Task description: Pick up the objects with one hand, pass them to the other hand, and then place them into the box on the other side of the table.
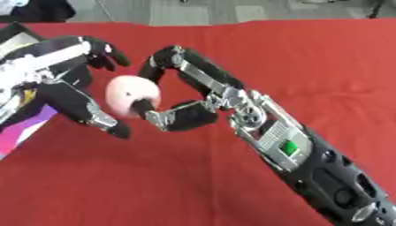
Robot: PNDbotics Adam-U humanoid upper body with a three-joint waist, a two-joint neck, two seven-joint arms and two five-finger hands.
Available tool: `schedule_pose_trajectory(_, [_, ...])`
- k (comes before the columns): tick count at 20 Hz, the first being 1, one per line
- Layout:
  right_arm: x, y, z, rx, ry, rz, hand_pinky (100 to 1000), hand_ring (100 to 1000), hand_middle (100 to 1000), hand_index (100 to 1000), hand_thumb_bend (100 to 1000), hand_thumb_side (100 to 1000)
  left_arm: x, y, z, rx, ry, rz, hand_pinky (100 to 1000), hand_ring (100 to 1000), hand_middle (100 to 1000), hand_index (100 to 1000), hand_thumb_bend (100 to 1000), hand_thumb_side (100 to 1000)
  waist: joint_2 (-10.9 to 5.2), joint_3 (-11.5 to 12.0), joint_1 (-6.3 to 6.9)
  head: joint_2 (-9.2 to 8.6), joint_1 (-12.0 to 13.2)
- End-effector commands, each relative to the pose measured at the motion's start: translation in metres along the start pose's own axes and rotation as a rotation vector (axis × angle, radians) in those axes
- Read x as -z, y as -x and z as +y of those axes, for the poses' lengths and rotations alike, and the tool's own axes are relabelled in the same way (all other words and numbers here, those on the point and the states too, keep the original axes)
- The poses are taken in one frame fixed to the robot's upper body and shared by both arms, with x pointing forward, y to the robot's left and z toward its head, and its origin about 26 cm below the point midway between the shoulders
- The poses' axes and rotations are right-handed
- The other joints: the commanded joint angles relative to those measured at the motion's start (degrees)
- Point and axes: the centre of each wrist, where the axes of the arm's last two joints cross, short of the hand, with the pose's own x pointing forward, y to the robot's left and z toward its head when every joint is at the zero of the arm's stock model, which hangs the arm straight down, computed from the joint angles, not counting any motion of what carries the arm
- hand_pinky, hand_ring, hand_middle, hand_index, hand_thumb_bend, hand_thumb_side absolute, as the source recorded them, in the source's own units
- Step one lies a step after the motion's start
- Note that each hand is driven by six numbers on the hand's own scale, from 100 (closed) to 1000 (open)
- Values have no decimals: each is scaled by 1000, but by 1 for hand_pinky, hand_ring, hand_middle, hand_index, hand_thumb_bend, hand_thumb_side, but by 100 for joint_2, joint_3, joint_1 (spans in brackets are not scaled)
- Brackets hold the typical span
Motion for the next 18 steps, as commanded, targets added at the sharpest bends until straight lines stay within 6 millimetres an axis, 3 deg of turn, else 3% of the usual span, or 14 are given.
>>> schedule_pose_trajectory(1, [1, -5, -6, -22, 9, -24, 846, 558, 481, 573, 196, 100, -7, -7, 6, 10, -10, -17, 891, 795, 769, 799, 987, 322, 2, 2, 19, 46, -11])
schedule_pose_trajectory(12, [0, 1, -4, -45, 17, -16, 841, 561, 484, 570, 211, 100, -18, -13, 5, -20, -33, -30, 881, 779, 743, 754, 961, 324, 18, 10, 14, 58, -13])
schedule_pose_trajectory(18, [-1, 3, -4, -45, 18, -16, 841, 560, 484, 570, 211, 100, -19, -13, 5, -34, -61, -19, 867, 757, 713, 717, 893, 357, 19, 11, 9, 13, -6])
